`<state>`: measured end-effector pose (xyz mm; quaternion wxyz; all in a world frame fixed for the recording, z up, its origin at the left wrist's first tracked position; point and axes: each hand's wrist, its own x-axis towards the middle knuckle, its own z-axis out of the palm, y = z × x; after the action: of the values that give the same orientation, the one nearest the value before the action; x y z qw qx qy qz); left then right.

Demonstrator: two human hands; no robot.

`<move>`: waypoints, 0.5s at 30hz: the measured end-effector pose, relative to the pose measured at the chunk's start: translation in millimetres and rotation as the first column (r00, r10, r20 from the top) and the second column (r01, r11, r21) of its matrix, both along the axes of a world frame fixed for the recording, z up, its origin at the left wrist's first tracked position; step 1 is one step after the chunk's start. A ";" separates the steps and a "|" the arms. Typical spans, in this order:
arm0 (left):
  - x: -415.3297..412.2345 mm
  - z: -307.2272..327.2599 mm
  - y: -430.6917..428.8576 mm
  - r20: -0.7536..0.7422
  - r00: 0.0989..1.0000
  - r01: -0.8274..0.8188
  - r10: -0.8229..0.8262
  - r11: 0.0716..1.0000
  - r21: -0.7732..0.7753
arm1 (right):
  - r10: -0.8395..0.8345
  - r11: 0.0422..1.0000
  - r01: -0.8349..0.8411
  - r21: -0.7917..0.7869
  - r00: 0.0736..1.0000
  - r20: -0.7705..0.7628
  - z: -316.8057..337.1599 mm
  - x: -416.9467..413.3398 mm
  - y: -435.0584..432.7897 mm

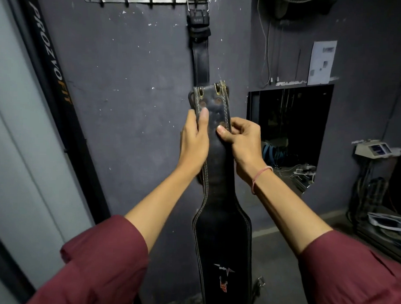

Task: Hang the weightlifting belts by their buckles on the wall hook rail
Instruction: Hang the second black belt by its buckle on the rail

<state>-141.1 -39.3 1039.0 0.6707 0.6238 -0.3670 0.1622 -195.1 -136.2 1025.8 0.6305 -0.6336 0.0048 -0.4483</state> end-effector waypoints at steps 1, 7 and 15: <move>3.8 5.0 -1.9 -0.040 0.999 0.018 -0.019 0.999 -0.035 | 0.015 1.000 -0.015 -0.023 1.000 -0.019 -3.5 -1.8 0.8; 13.8 9.9 -11.1 -0.327 0.943 0.001 -0.058 0.985 -0.170 | 0.098 0.991 -0.110 -0.077 0.984 -0.146 -25.1 -6.3 1.4; 4.2 -10.5 -11.4 -0.313 0.936 0.093 -0.163 0.970 -0.225 | -0.002 0.973 -0.041 -0.228 0.982 -0.187 -4.1 -0.9 7.9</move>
<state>-136.9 -50.7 1028.5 0.7928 0.5437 -0.2711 0.0487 -196.1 -128.2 1021.7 0.5536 -0.7419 0.0053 -0.3783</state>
